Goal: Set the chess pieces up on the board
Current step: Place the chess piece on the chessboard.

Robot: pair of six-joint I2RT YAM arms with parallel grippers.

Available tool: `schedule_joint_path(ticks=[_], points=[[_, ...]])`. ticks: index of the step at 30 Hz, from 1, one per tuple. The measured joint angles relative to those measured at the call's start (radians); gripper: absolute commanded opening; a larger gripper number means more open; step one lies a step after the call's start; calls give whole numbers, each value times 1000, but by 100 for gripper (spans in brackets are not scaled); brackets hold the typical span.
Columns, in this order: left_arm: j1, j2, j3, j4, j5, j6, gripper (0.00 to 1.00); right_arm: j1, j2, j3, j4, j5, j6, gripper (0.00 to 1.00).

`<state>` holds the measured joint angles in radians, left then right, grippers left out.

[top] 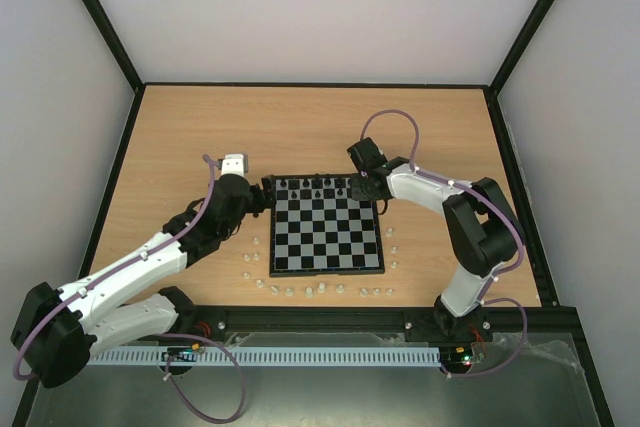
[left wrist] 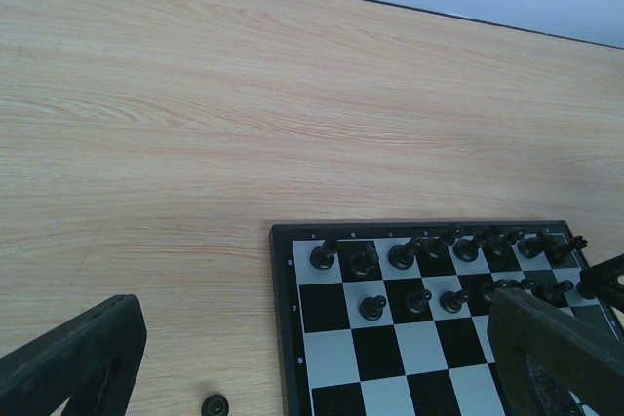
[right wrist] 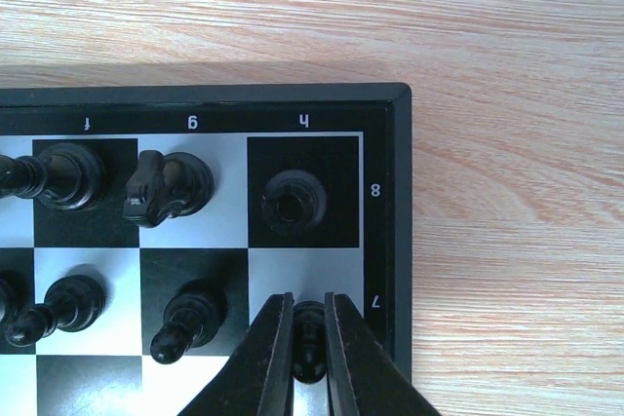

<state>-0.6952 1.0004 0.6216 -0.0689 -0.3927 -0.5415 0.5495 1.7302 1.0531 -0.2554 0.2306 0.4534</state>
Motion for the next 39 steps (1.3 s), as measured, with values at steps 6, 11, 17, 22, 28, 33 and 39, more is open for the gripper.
schedule_joint_path(ticks=[6,11,17,22,28,33,39], points=[[0,0,0,0,0,0,99,0,3,0,1,12,0,8],[0,0,0,0,4,0,99,0,17,5,8,17,0,8],[0,0,0,0,8,0,99,0,26,7,17,18,0,11],[0,0,0,0,8,0,99,0,31,12,19,18,0,17],[0,0,0,0,8,0,99,0,31,12,22,17,0,26],[0,0,0,-1,9,0,99,0,29,12,23,8,0,34],[0,14,0,-8,0,-5,99,1,-46,-31,30,-11,7,60]])
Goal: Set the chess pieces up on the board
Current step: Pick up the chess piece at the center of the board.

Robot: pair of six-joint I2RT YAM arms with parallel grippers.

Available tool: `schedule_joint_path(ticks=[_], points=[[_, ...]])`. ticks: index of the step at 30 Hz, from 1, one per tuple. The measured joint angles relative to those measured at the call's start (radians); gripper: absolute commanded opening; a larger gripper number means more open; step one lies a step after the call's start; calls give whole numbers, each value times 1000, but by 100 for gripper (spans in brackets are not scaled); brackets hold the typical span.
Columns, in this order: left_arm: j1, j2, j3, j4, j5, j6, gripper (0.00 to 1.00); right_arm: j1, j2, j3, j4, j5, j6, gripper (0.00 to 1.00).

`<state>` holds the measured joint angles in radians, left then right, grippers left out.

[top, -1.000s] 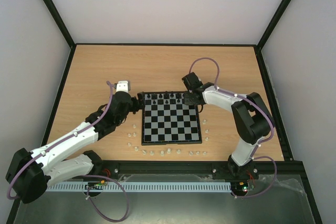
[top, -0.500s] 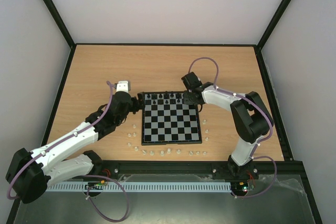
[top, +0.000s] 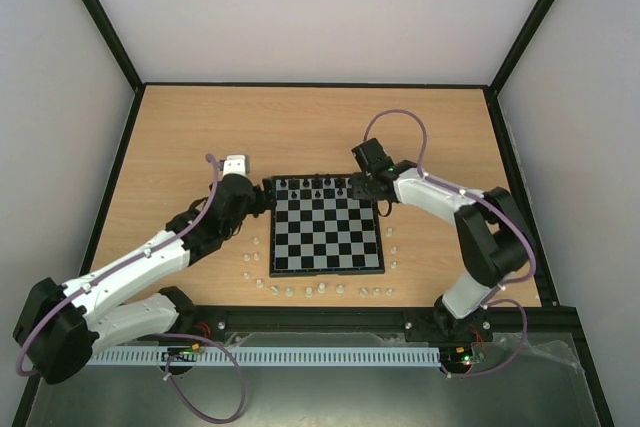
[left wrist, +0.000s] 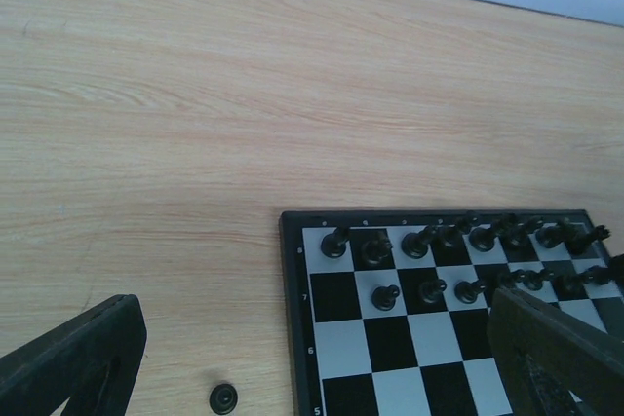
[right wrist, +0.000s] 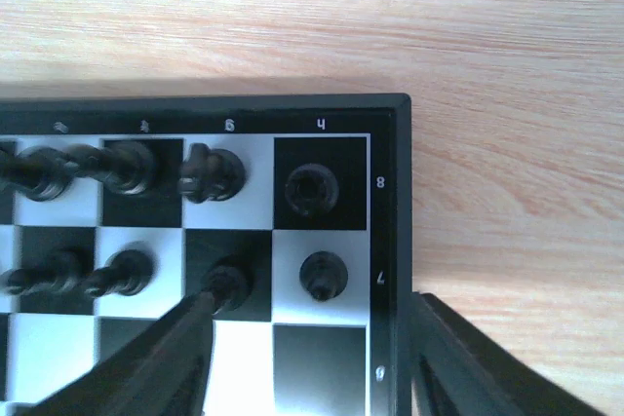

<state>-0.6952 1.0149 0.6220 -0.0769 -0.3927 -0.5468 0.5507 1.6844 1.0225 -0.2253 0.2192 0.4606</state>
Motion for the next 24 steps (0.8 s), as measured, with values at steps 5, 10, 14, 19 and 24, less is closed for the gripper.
schedule_joint_path(ticks=[5,10,14,19,24], points=[[7,69,24,-32,-22,-22,99,5,-147,-55,23,-38,11,99],[39,130,40,-51,-16,-57,99,27,-227,-75,39,-71,14,99],[64,181,54,-86,23,-93,99,36,-283,-96,43,-93,16,99],[69,204,61,-125,68,-137,98,37,-351,-111,46,-116,19,99],[68,227,47,-126,91,-179,90,37,-370,-118,47,-143,19,99]])
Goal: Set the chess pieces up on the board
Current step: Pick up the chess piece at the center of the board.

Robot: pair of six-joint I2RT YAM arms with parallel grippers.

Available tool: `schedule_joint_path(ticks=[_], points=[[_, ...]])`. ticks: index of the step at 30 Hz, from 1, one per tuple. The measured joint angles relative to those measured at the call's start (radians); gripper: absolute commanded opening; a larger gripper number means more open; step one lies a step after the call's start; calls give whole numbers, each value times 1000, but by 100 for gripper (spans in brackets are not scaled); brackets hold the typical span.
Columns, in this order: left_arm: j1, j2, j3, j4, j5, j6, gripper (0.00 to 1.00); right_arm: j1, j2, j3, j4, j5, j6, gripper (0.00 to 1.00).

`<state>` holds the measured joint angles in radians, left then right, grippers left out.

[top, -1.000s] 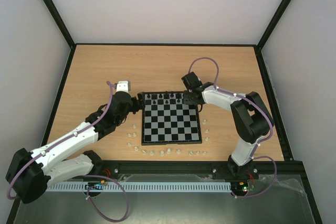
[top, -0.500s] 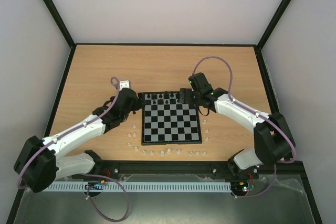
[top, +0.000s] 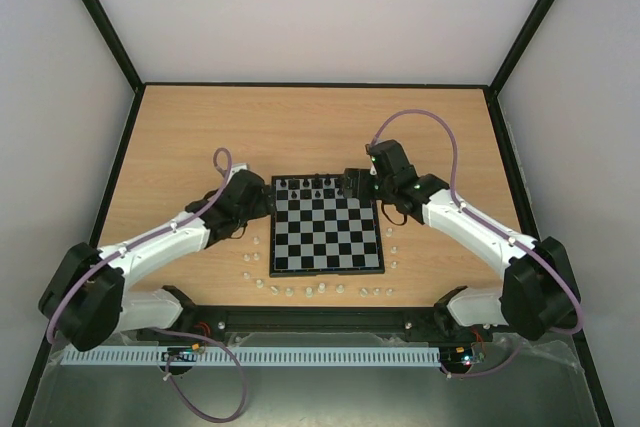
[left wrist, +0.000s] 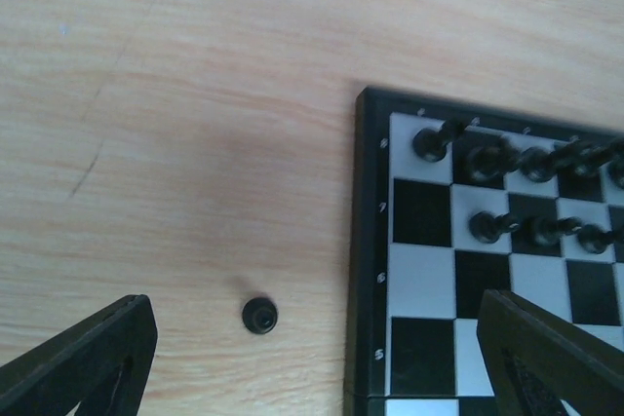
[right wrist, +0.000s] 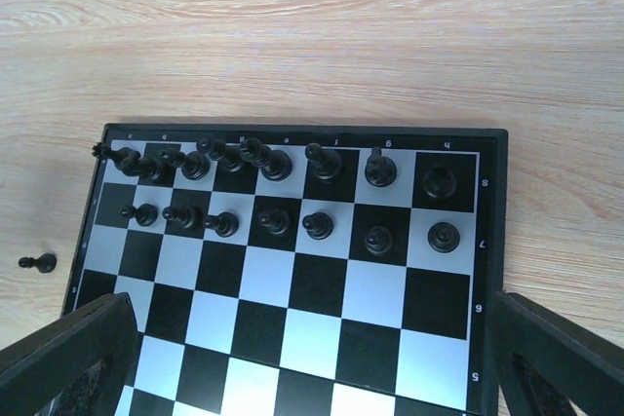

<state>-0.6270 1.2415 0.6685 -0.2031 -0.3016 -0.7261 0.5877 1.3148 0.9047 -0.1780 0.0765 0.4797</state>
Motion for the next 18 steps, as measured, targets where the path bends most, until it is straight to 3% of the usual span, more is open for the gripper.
schedule_joint_path(ticks=[9,18], points=[[0,96,-64,45,4,-43,57,0,-7,-7,2,-29,1,99],[-1,179,-66,89,-21,-40,39,1,-7,-11,7,-53,3,98]])
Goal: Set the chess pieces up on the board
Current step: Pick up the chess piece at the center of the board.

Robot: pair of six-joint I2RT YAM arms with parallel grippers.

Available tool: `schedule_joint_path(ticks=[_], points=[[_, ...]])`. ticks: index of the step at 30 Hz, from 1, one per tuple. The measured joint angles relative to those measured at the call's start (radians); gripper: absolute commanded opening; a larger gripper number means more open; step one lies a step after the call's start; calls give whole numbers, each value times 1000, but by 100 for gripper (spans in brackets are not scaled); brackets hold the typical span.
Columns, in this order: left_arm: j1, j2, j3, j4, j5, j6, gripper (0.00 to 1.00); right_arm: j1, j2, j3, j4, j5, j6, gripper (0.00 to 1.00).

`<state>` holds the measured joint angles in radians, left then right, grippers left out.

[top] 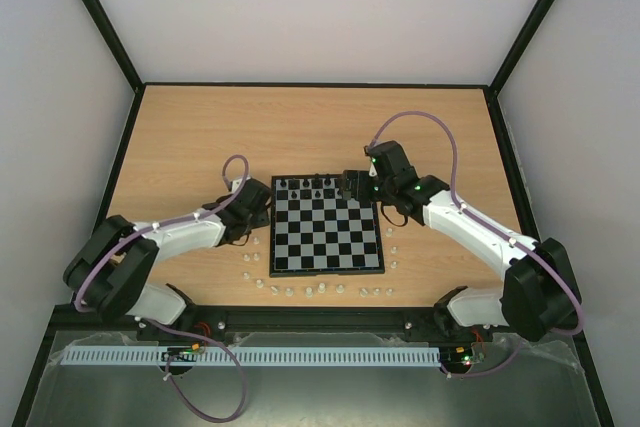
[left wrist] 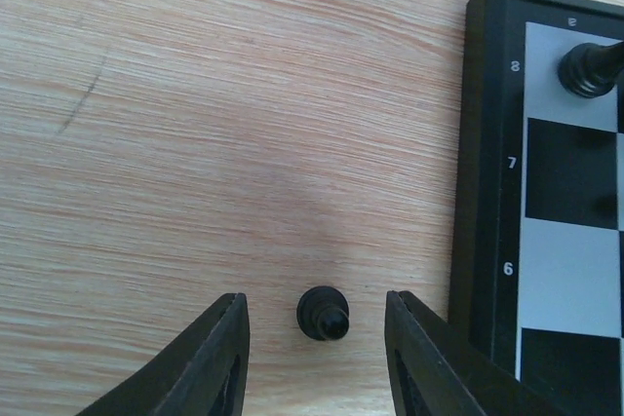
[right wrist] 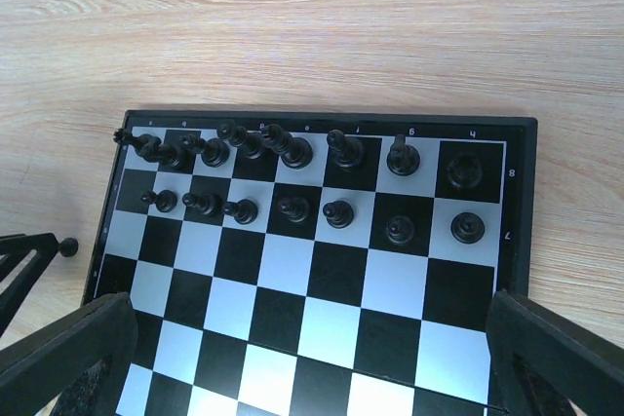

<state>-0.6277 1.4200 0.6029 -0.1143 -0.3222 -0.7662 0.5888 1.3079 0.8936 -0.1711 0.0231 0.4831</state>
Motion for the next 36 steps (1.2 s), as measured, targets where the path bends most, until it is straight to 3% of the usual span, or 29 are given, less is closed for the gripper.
schedule_joint_path(ticks=[7,14,21,24,27,36], points=[[0,66,22,17,-3,17,28,0,3,-1,6,-8,0,99],[0,76,42,19,-11,21,9,0,4,-1,14,-21,0,99],[0,82,50,16,-19,23,12,0,4,-1,14,-24,0,99],[0,82,50,11,-19,23,32,0,4,-1,14,-24,0,99],[0,82,52,-8,-21,16,40,0,4,-1,14,-28,0,99],[0,81,52,-33,-26,10,25,1,4,-1,14,-39,0,99]])
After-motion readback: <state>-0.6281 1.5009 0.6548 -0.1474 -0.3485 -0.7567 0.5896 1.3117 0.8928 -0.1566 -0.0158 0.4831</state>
